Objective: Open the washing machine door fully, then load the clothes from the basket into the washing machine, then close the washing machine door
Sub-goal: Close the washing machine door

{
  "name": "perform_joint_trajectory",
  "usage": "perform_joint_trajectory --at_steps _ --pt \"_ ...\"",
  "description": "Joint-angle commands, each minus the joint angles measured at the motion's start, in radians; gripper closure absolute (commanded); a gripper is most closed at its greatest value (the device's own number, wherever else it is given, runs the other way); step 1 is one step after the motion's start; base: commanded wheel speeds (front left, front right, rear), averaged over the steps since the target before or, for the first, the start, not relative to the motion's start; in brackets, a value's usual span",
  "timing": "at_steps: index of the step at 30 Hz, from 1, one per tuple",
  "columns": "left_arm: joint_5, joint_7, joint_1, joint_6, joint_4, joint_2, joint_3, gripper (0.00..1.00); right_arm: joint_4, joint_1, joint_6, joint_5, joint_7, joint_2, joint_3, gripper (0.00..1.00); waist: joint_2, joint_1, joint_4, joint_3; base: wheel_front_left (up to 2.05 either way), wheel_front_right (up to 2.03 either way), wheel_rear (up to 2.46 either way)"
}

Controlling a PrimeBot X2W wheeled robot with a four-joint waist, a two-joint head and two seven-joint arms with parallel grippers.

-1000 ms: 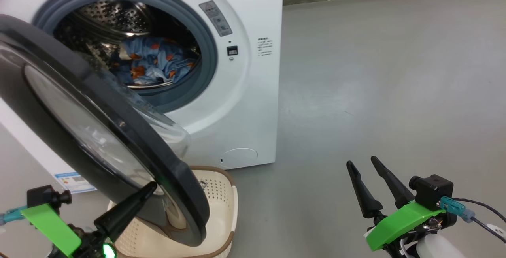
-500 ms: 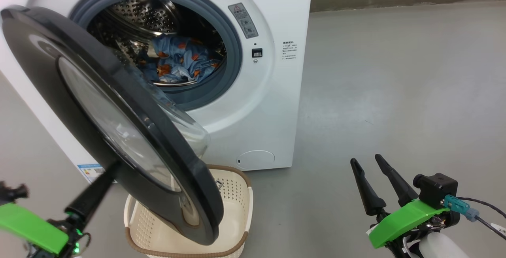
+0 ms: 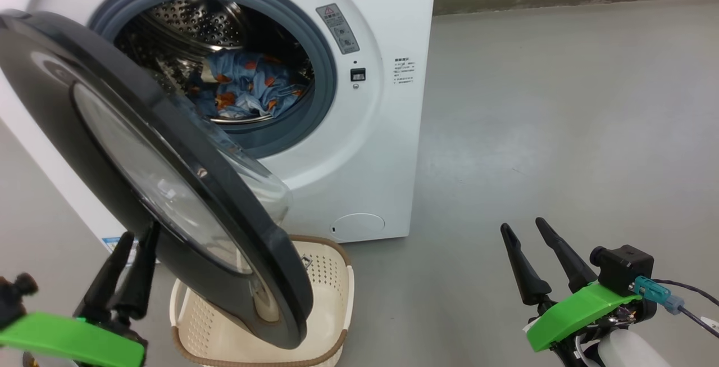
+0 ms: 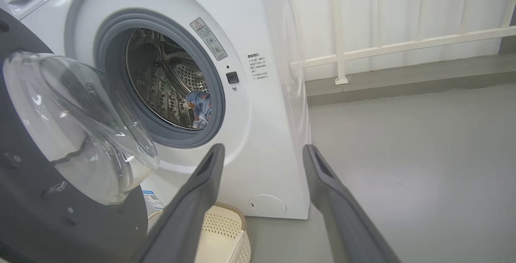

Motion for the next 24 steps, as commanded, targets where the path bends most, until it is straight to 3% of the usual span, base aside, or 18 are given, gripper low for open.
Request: perform_joint_trajectory --at_steps 1,7,12,24 --pt "0.046 -0.063 -0.016 -0.006 -0.01 0.052 0.007 0.0 -0.027 -0.017 0.005 -0.01 -0.012 -0.012 0.01 0.0 -0.0001 0.0 -0.008 -0.001 0.0 0.0 0.0" --pt "0.169 -0.278 0.002 -0.007 0.079 0.116 -0.089 0.0 -0.027 -0.017 0.005 -0.009 -0.012 -0.015 0.01 0.0 -0.0001 0.0 -0.029 -0.001 0.0 0.0 0.0" --pt "0.204 -0.411 -0.01 -0.007 0.16 0.114 -0.12 0.0 -0.028 -0.018 0.005 -0.009 -0.012 -0.02 0.009 0.0 -0.0001 0.0 -0.041 0.001 0.0 0.0 0.0" --pt "0.372 -0.513 -0.026 0.005 0.273 0.112 -0.156 0.0 -0.027 -0.019 0.005 -0.008 -0.012 -0.028 0.009 0.0 -0.0001 0.0 -0.057 0.001 0.0 0.0 0.0"
